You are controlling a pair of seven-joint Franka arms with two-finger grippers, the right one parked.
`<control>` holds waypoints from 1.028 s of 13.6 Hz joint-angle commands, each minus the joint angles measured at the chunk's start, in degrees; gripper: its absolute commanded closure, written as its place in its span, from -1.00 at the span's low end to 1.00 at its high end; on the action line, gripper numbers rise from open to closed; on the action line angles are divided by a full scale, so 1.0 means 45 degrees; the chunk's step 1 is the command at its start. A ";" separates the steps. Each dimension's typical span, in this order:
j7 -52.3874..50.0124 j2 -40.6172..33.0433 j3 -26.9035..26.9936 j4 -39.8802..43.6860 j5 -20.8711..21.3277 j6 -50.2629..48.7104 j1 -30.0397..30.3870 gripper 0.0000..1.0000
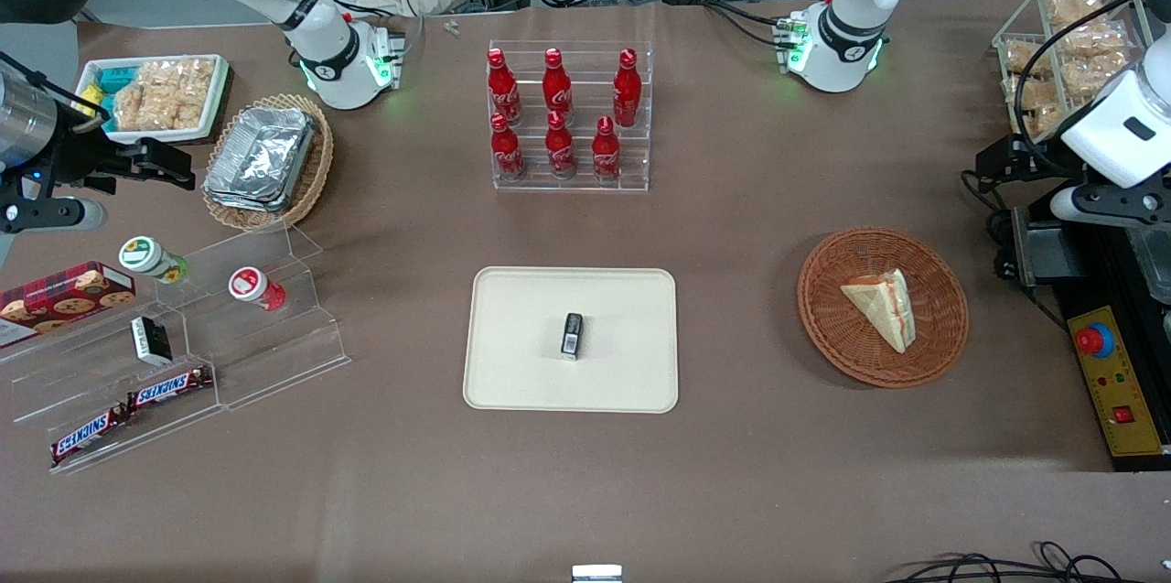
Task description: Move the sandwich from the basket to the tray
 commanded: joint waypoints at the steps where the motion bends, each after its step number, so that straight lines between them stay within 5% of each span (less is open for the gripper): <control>1: -0.0066 0.0203 -0.0183 0.0402 0.0098 -0.0414 0.0173 -1.00; 8: -0.1505 0.0223 -0.0105 -0.0318 -0.0020 -0.0064 0.0212 -1.00; 14: -0.4726 0.0144 -0.0047 -0.3188 0.0097 0.3077 0.0309 -1.00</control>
